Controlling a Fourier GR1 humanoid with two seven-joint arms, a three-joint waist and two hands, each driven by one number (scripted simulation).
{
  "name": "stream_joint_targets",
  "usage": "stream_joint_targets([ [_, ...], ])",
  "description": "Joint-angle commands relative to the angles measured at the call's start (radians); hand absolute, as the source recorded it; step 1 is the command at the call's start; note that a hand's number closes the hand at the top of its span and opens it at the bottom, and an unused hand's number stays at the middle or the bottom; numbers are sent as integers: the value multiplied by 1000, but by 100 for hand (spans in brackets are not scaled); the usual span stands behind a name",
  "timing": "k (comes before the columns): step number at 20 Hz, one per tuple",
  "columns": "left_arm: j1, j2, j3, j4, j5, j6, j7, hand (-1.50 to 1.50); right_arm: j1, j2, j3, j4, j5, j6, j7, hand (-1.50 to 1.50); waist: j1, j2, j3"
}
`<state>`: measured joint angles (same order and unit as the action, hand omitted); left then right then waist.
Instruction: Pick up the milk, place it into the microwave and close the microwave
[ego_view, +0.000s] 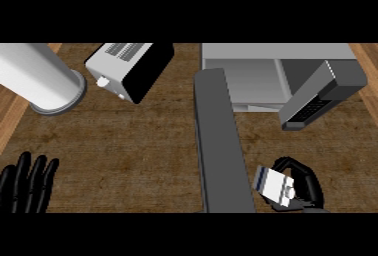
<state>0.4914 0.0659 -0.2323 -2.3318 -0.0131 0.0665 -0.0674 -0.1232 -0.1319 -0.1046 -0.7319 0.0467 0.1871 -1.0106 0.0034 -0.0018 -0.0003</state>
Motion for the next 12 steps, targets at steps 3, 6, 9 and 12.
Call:
stream_joint_targets([
  [3, -15, 19, 54, 6, 34, -15, 21, -150, 51, 62, 19, -210, -44, -29, 82, 150, -4, -1, 0],
  [6, 51, -8, -17, -51, -8, 12, 21, -150, -49, 75, 36, -218, -11, -83, 144, 150, 3, -1, 0],
  [9, 36, 20, 72, 18, 67, -31, -23, -150, -42, 90, 69, -303, 19, -130, 216, 150, 1, -1, -1],
  [12, 1, 33, 104, 27, 82, -41, 1, -150, -135, 130, 113, -217, 64, -260, 225, 150, 8, 2, 0],
])
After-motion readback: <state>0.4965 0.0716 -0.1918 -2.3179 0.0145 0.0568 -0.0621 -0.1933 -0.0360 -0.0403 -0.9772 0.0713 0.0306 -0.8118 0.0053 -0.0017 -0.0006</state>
